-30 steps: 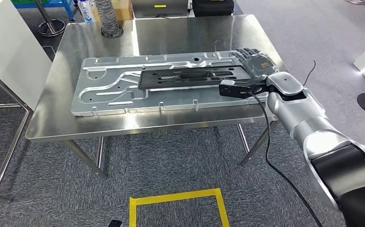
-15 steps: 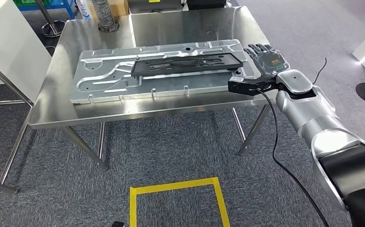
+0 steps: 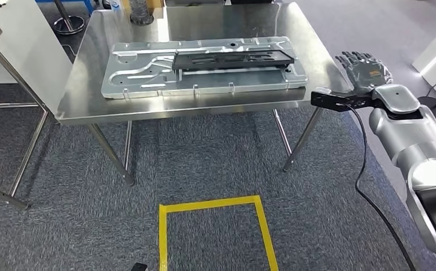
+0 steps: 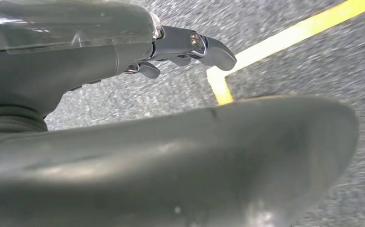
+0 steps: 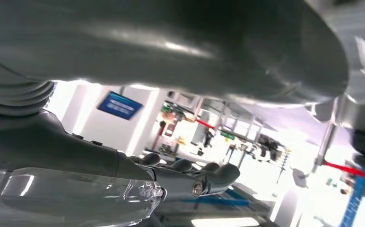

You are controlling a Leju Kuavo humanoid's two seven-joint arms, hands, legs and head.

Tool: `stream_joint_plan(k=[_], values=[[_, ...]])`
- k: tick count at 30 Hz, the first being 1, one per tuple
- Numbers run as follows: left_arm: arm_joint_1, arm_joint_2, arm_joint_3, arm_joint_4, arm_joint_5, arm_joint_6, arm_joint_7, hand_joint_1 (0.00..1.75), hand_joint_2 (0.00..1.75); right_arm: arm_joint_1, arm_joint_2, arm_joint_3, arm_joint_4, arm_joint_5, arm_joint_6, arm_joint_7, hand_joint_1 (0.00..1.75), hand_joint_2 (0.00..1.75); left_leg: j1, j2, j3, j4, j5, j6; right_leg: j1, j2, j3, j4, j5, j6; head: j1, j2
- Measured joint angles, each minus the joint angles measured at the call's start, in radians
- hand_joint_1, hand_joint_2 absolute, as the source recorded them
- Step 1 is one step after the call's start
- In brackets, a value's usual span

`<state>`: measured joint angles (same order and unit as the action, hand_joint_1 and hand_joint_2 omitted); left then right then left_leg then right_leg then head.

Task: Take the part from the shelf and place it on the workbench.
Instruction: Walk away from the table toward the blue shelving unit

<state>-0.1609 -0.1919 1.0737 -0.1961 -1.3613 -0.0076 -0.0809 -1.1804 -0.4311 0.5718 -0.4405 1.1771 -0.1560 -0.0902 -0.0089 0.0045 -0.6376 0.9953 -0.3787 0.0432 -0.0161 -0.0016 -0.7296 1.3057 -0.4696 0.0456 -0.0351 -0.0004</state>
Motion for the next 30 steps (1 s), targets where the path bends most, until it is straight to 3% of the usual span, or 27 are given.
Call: stream_joint_plan(k=[1,2,4,5,7,8,10,11,12,13,14,15,16,17,19,20,21,22,23,24,25,27,28,29,30], values=[[0.0,0.0,-0.001,0.0,0.0,0.0,0.002,0.0,0.0,0.0,-0.011,-0.006,-0.001,0.003,0.002,0.001,0.0,0.0,0.0,0.0,-0.019,0.004,0.013,-0.002,-0.001,0.0,0.05,-0.047,0.018,0.0,0.0,0.0],[0.0,0.0,-0.002,0.0,-0.001,0.0,0.003,0.0,0.0,-0.001,-0.024,-0.013,-0.004,0.005,0.003,0.002,0.0,0.0,-0.002,-0.001,-0.036,0.01,0.024,-0.005,0.0,0.0,0.115,-0.128,0.009,-0.001,0.0,0.0],[0.001,0.0,-0.006,0.0,-0.006,0.0,0.004,0.0,0.0,-0.001,-0.06,-0.032,-0.011,0.0,0.007,0.003,0.0,0.0,-0.003,-0.004,-0.052,0.017,0.045,-0.012,0.003,-0.001,0.215,-0.266,-0.039,-0.008,0.0,0.0],[0.0,0.0,-0.009,0.0,-0.008,0.0,0.004,0.0,0.0,0.001,-0.083,-0.044,-0.013,-0.009,0.008,0.0,0.0,0.0,-0.003,-0.008,-0.056,0.016,0.056,-0.018,0.006,-0.003,0.237,-0.303,-0.058,-0.013,-0.001,0.0],[0.0,0.0,-0.015,0.0,-0.013,0.001,0.003,0.0,0.0,0.013,-0.137,-0.074,-0.016,-0.045,0.001,-0.017,0.0,0.0,0.0,-0.015,-0.063,0.011,0.067,-0.029,0.007,-0.01,0.229,-0.314,-0.044,-0.026,0.0,0.0],[0.001,0.0,-0.018,0.0,-0.015,0.001,0.003,0.0,0.0,0.025,-0.165,-0.094,-0.019,-0.071,-0.009,-0.031,0.0,0.0,0.002,-0.016,-0.073,0.023,0.045,-0.033,0.007,-0.015,0.219,-0.318,-0.03,-0.034,0.0,0.0],[0.001,0.0,-0.023,0.0,-0.018,0.002,0.004,0.0,0.0,0.071,-0.223,-0.141,-0.027,-0.135,-0.038,-0.062,0.0,0.0,0.003,-0.014,-0.1,0.108,-0.058,-0.036,0.007,-0.021,0.192,-0.324,0.002,-0.044,-0.001,0.0],[0.001,0.0,-0.025,0.0,-0.019,0.003,0.004,0.0,0.0,0.108,-0.251,-0.171,-0.032,-0.174,-0.051,-0.075,0.0,0.0,0.004,-0.013,-0.113,0.176,-0.117,-0.036,0.009,-0.022,0.176,-0.325,0.017,-0.046,-0.001,0.0],[0.001,0.0,-0.026,0.0,-0.018,0.004,0.004,0.0,0.0,0.158,-0.275,-0.205,-0.036,-0.218,-0.062,-0.085,0.0,0.0,0.004,-0.013,-0.12,0.246,-0.156,-0.036,0.01,-0.024,0.16,-0.325,0.03,-0.046,-0.001,0.0],[0.0,0.001,-0.027,0.0,-0.017,0.005,0.002,0.0,0.0,0.221,-0.296,-0.249,-0.039,-0.273,-0.072,-0.098,0.0,0.0,0.004,-0.013,-0.118,0.304,-0.167,-0.035,0.012,-0.026,0.144,-0.324,0.043,-0.045,-0.001,0.0],[0.0,0.001,-0.028,0.0,-0.016,0.005,0.0,0.0,0.0,0.293,-0.31,-0.3,-0.038,-0.329,-0.083,-0.11,0.0,0.0,0.003,-0.013,-0.104,0.335,-0.153,-0.033,0.014,-0.029,0.127,-0.324,0.055,-0.044,-0.001,0.0],[0.0,0.003,-0.03,0.0,-0.014,0.005,-0.002,0.0,0.0,0.371,-0.315,-0.355,-0.031,-0.38,-0.094,-0.122,0.0,0.0,0.003,-0.013,-0.075,0.331,-0.125,-0.031,0.015,-0.032,0.109,-0.324,0.069,-0.042,-0.001,0.0],[0.0,0.005,-0.031,0.0,-0.011,0.006,-0.005,0.0,0.0,0.447,-0.308,-0.414,-0.016,-0.43,-0.104,-0.131,0.0,0.0,0.003,-0.013,-0.027,0.29,-0.101,-0.03,0.015,-0.033,0.091,-0.323,0.083,-0.041,-0.001,0.0],[0.001,0.008,-0.031,0.0,-0.007,0.008,-0.007,0.0,0.0,0.518,-0.289,-0.467,0.003,-0.467,-0.109,-0.133,0.0,0.0,0.003,-0.016,0.041,0.215,-0.1,-0.029,0.016,-0.033,0.076,-0.322,0.096,-0.038,-0.001,0.0],[0.004,0.015,-0.031,0.0,0.001,0.016,-0.013,0.0,0.0,0.654,-0.213,-0.566,0.05,-0.527,-0.102,-0.116,0.0,0.0,0.002,-0.021,0.173,0.036,-0.149,-0.024,0.016,-0.029,0.061,-0.322,0.121,-0.031,-0.001,0.0],[0.007,0.018,-0.031,0.0,0.006,0.02,-0.017,0.0,0.0,0.711,-0.162,-0.606,0.072,-0.55,-0.093,-0.097,0.0,0.0,0.001,-0.023,0.212,-0.021,-0.171,-0.021,0.016,-0.026,0.061,-0.325,0.133,-0.027,-0.001,0.0],[0.012,0.022,-0.031,0.0,0.009,0.023,-0.019,0.0,0.0,0.76,-0.109,-0.642,0.093,-0.569,-0.084,-0.075,0.0,0.0,0.0,-0.022,0.224,-0.049,-0.177,-0.015,0.013,-0.024,0.061,-0.331,0.146,-0.022,-0.001,0.0],[0.017,0.025,-0.031,0.0,0.013,0.026,-0.02,0.0,0.0,0.797,-0.058,-0.669,0.111,-0.585,-0.076,-0.052,0.0,0.0,0.001,-0.019,0.22,-0.051,-0.164,-0.009,0.01,-0.02,0.06,-0.336,0.153,-0.018,-0.001,0.0],[0.022,0.029,-0.031,0.0,0.017,0.029,-0.02,0.0,0.0,0.833,-0.004,-0.695,0.13,-0.599,-0.066,-0.03,0.0,0.0,0.0,-0.015,0.213,-0.055,-0.149,-0.002,0.008,-0.016,0.055,-0.331,0.141,-0.014,-0.001,0.0],[0.027,0.032,-0.03,0.0,0.02,0.034,-0.021,0.0,0.0,0.866,0.042,-0.72,0.146,-0.615,-0.057,-0.011,0.0,0.0,0.001,-0.012,0.201,-0.059,-0.133,0.006,0.005,-0.013,0.046,-0.309,0.106,-0.011,-0.001,0.0],[0.032,0.036,-0.028,0.0,0.023,0.039,-0.021,0.0,0.0,0.897,0.089,-0.746,0.161,-0.633,-0.047,0.005,0.0,0.0,0.002,-0.008,0.187,-0.062,-0.116,0.01,0.004,-0.01,0.033,-0.264,0.052,-0.009,-0.001,0.0],[0.044,0.043,-0.025,0.0,0.028,0.049,-0.022,0.0,0.0,0.952,0.174,-0.801,0.188,-0.67,-0.027,0.043,0.0,0.0,0.0,-0.007,0.152,-0.06,-0.087,0.012,0.0,-0.008,0.003,-0.125,-0.056,-0.005,0.0,0.0],[0.051,0.047,-0.024,0.0,0.029,0.052,-0.021,0.0,0.0,0.977,0.216,-0.824,0.199,-0.686,-0.02,0.062,0.0,0.0,-0.001,-0.006,0.132,-0.057,-0.073,0.009,-0.001,-0.007,-0.005,-0.059,-0.075,-0.003,0.0,0.0],[0.056,0.049,-0.023,0.0,0.029,0.055,-0.02,0.0,0.0,1.0,0.254,-0.844,0.208,-0.699,-0.014,0.081,0.0,0.0,-0.001,-0.004,0.11,-0.053,-0.06,0.006,-0.003,-0.007,-0.002,-0.015,-0.065,-0.001,0.0,0.0],[0.059,0.051,-0.023,0.0,0.028,0.057,-0.018,0.0,0.0,1.021,0.288,-0.862,0.216,-0.708,-0.012,0.097,0.0,0.0,-0.001,-0.002,0.086,-0.046,-0.048,0.002,-0.005,-0.007,0.016,-0.004,-0.036,0.0,0.0,0.0]])
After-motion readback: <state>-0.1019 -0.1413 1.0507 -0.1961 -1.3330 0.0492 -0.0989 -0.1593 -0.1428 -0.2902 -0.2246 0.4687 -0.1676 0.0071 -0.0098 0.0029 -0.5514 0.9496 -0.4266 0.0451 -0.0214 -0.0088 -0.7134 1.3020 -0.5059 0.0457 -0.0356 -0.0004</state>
